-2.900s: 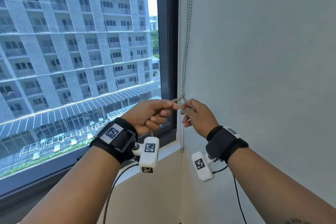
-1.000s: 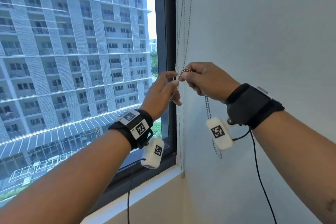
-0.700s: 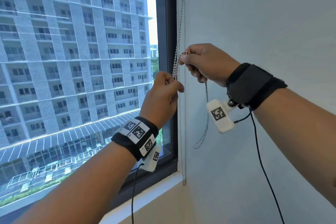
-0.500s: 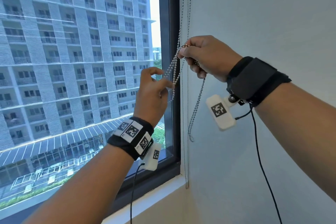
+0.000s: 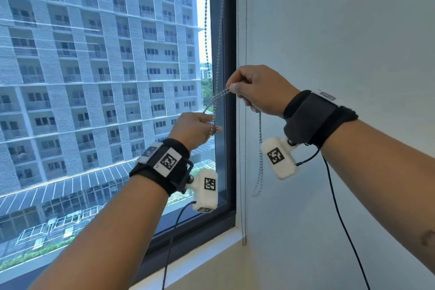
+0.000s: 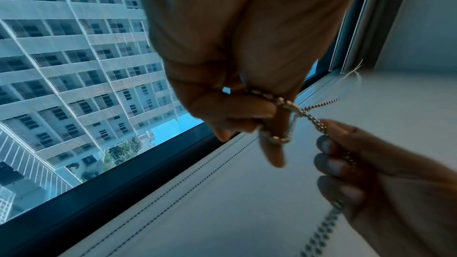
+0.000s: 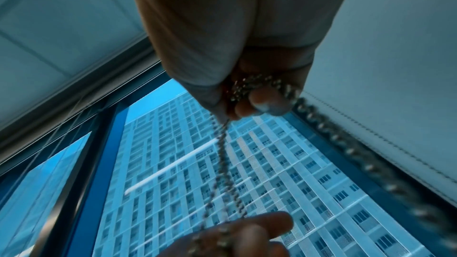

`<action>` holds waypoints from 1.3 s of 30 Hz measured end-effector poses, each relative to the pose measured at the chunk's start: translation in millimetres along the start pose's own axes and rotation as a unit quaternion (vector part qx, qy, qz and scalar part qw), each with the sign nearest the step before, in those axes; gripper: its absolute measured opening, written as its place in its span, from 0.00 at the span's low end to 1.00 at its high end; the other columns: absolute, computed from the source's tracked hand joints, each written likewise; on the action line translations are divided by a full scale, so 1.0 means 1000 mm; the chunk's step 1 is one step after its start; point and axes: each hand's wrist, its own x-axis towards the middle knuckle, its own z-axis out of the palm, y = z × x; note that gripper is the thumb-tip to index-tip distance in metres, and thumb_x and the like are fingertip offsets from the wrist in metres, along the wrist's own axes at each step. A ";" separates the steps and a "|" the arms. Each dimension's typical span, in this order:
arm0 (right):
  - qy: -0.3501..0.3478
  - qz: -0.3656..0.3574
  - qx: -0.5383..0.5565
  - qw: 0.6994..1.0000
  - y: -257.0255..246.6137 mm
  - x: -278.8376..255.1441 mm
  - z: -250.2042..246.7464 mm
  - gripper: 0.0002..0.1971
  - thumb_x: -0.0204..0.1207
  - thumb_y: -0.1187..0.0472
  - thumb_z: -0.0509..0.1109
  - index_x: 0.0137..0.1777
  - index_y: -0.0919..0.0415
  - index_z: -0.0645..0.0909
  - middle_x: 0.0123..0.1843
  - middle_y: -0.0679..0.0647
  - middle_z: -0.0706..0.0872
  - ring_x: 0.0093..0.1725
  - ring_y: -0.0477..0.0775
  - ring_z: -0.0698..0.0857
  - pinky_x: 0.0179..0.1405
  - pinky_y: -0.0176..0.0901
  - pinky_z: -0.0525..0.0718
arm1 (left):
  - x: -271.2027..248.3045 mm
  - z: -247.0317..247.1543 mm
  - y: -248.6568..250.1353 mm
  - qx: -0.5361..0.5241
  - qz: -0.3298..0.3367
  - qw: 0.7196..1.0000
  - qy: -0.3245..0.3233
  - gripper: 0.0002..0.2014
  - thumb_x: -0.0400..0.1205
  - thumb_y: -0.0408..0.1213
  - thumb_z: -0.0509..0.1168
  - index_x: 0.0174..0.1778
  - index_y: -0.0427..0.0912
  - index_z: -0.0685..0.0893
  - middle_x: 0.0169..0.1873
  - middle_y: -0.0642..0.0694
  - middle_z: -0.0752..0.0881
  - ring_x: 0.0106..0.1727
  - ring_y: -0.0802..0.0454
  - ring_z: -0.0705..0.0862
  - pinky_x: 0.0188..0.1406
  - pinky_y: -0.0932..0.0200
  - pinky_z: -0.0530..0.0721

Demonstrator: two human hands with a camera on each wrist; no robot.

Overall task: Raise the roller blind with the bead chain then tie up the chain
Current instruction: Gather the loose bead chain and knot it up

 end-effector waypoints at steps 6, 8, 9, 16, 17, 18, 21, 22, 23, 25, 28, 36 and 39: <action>0.017 0.033 0.102 0.994 0.033 -0.010 -0.004 0.03 0.81 0.66 0.71 0.51 0.63 0.81 0.37 0.53 0.84 0.34 0.50 0.85 0.35 0.49 0.88 | -0.018 0.011 0.010 -0.159 -0.028 0.984 -0.080 0.20 0.67 0.47 0.82 0.50 0.41 0.92 0.41 0.41 0.74 0.29 0.56 0.69 0.27 0.66 0.69; 0.010 0.053 0.138 0.989 0.044 -0.017 0.004 0.05 0.78 0.67 0.74 0.51 0.65 0.81 0.38 0.56 0.86 0.37 0.52 0.87 0.41 0.49 0.89 | -0.021 0.023 0.011 -0.154 -0.020 0.985 -0.077 0.23 0.70 0.48 0.80 0.58 0.40 0.90 0.42 0.43 0.80 0.28 0.60 0.75 0.25 0.68 0.75; 0.005 0.057 0.140 0.989 0.049 -0.021 0.010 0.06 0.77 0.66 0.75 0.50 0.64 0.82 0.39 0.56 0.86 0.37 0.51 0.86 0.41 0.46 0.88 | -0.023 0.028 0.010 -0.128 -0.006 0.989 -0.071 0.23 0.72 0.48 0.79 0.59 0.40 0.90 0.42 0.45 0.83 0.28 0.62 0.78 0.26 0.69 0.78; 0.005 0.075 0.151 0.986 0.051 -0.046 0.024 0.11 0.74 0.61 0.80 0.42 0.70 0.85 0.36 0.57 0.85 0.34 0.46 0.80 0.36 0.33 0.78 | -0.038 0.051 0.016 0.005 0.058 0.997 -0.052 0.11 0.74 0.37 0.79 0.46 0.33 0.90 0.32 0.39 0.86 0.27 0.51 0.81 0.24 0.66 0.80; 0.000 0.079 0.155 0.985 0.049 -0.050 0.022 0.14 0.74 0.59 0.80 0.43 0.72 0.85 0.36 0.57 0.84 0.34 0.46 0.79 0.34 0.32 0.76 | -0.040 0.054 0.017 0.038 0.065 0.996 -0.050 0.12 0.75 0.37 0.78 0.45 0.32 0.90 0.31 0.38 0.87 0.26 0.50 0.81 0.24 0.64 0.80; -0.007 0.083 0.156 0.984 0.047 -0.052 0.021 0.15 0.74 0.58 0.80 0.43 0.72 0.85 0.35 0.57 0.84 0.33 0.46 0.78 0.33 0.31 0.75 | -0.042 0.056 0.016 0.069 0.073 0.994 -0.044 0.11 0.76 0.38 0.78 0.44 0.32 0.90 0.29 0.38 0.87 0.24 0.50 0.81 0.24 0.63 0.81; -0.038 0.101 0.199 0.974 0.044 -0.060 0.021 0.08 0.79 0.64 0.73 0.49 0.70 0.89 0.40 0.59 0.87 0.32 0.43 0.81 0.35 0.30 0.79 | -0.047 0.062 0.012 0.131 0.090 0.987 -0.008 0.11 0.79 0.40 0.73 0.39 0.34 0.89 0.28 0.37 0.88 0.27 0.43 0.87 0.31 0.53 0.90; -0.045 0.114 0.234 0.965 0.043 -0.063 0.022 0.08 0.80 0.68 0.70 0.54 0.70 0.89 0.44 0.61 0.89 0.33 0.44 0.83 0.36 0.31 0.81 | -0.048 0.064 0.009 0.152 0.094 0.984 0.005 0.13 0.80 0.42 0.72 0.37 0.35 0.88 0.28 0.37 0.88 0.30 0.40 0.89 0.35 0.48 0.91; -0.052 0.124 0.265 0.955 0.043 -0.068 0.023 0.11 0.79 0.69 0.68 0.57 0.69 0.88 0.47 0.61 0.89 0.36 0.44 0.84 0.38 0.32 0.82 | -0.051 0.067 0.008 0.165 0.093 0.982 0.012 0.13 0.81 0.42 0.71 0.34 0.37 0.87 0.28 0.37 0.88 0.32 0.39 0.89 0.37 0.44 0.91; -0.060 0.123 0.285 0.949 0.044 -0.076 0.026 0.12 0.77 0.66 0.71 0.59 0.65 0.86 0.48 0.57 0.89 0.41 0.45 0.85 0.42 0.31 0.83 | -0.055 0.069 0.005 0.166 0.090 0.982 0.023 0.13 0.82 0.39 0.67 0.31 0.41 0.84 0.29 0.37 0.88 0.34 0.37 0.90 0.39 0.42 0.90; -0.045 0.106 0.331 0.937 0.045 -0.085 0.032 0.15 0.72 0.66 0.75 0.58 0.64 0.79 0.48 0.57 0.86 0.47 0.52 0.84 0.53 0.43 0.82 | -0.057 0.067 0.008 0.120 0.077 0.990 0.011 0.13 0.82 0.35 0.65 0.31 0.42 0.83 0.28 0.36 0.88 0.32 0.36 0.90 0.37 0.42 0.92; 0.045 0.143 0.405 0.902 0.054 -0.088 0.033 0.18 0.66 0.67 0.70 0.57 0.62 0.75 0.38 0.54 0.82 0.35 0.48 0.78 0.44 0.42 0.78 | -0.052 0.052 0.026 -0.240 -0.046 0.964 -0.104 0.05 0.83 0.35 0.69 0.48 0.36 0.85 0.38 0.40 0.86 0.38 0.46 0.89 0.45 0.49 0.93; 0.046 0.146 0.394 0.906 0.060 -0.090 0.033 0.13 0.72 0.71 0.70 0.56 0.63 0.77 0.35 0.51 0.82 0.34 0.47 0.78 0.42 0.41 0.80 | -0.051 0.050 0.030 -0.334 -0.074 0.934 -0.107 0.02 0.82 0.35 0.68 0.44 0.41 0.83 0.34 0.47 0.83 0.41 0.47 0.87 0.54 0.45 0.90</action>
